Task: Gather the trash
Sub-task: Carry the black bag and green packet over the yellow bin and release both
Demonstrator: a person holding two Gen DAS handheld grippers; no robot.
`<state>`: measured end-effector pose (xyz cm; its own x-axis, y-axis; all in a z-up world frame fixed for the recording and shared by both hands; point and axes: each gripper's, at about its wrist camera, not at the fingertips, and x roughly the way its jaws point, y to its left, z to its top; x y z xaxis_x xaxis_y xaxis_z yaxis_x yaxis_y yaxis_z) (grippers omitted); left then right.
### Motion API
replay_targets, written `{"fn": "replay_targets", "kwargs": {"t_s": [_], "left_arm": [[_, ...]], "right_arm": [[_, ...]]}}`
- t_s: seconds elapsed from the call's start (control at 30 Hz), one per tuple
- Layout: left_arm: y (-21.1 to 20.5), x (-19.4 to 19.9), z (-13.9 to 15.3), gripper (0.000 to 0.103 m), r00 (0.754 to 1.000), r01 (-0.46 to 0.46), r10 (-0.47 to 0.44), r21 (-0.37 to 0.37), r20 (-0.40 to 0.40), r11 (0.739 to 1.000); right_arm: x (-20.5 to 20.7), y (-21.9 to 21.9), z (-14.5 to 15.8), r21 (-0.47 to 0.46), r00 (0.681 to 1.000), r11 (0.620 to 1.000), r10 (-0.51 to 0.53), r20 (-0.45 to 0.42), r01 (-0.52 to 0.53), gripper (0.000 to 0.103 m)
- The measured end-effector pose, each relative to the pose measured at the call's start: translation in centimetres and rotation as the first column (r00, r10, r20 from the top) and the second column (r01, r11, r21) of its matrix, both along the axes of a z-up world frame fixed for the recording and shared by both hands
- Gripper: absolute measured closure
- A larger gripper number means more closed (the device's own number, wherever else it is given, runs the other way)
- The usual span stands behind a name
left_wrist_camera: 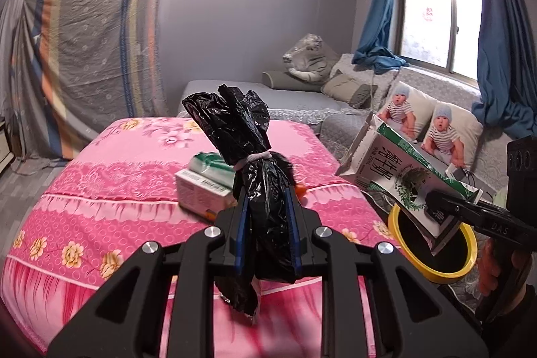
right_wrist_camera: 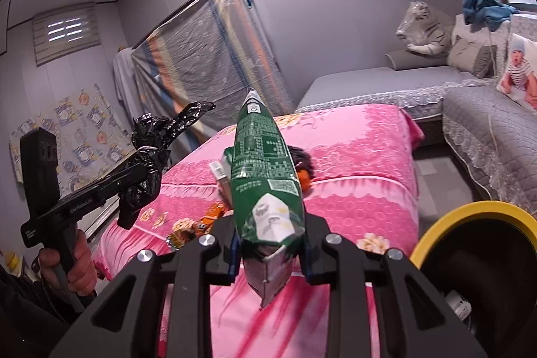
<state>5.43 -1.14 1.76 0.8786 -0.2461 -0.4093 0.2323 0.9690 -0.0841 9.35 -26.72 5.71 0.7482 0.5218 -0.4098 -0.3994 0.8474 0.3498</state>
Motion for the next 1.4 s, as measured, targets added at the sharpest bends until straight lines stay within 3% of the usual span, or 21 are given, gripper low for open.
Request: {"fn": "replay_targets", "kwargs": {"t_s": [0.27, 0.53, 0.87, 1.13, 1.4], "left_arm": [[-5.6, 0.4, 0.9, 0.084, 0.991, 0.132, -0.133, 0.040, 0.022, 0.990], [-11.2, 0.4, 1.7, 0.084, 0.964, 0.255, -0.259, 0.066, 0.063, 0.965], [-16.8, 1.4, 1.0, 0.084, 0.930, 0.356, -0.361, 0.074, 0.069, 0.932], [-21.9, 3.4, -1.4, 0.084, 0.897, 0.438, -0.442, 0.094, 0.024, 0.894], [-26.3, 6.7, -5.3, 0.084, 0.856, 0.511, -0.502, 0.052, -0.124, 0.858]], "right_arm": [[-1.0, -4.1, 0.0, 0.030, 0.991, 0.991, -0.133, 0.021, 0.132, 0.078], [-2.3, -8.0, -0.3, 0.050, 0.956, 0.956, -0.291, 0.029, 0.289, 0.078], [-3.8, -13.6, -2.3, 0.050, 0.827, 0.826, -0.562, -0.007, 0.562, 0.078], [-4.2, -16.6, -4.5, 0.044, 0.744, 0.743, -0.664, -0.076, 0.668, 0.078], [-4.5, -17.4, -6.1, 0.002, 0.708, 0.714, -0.693, -0.134, 0.700, 0.078]]}}
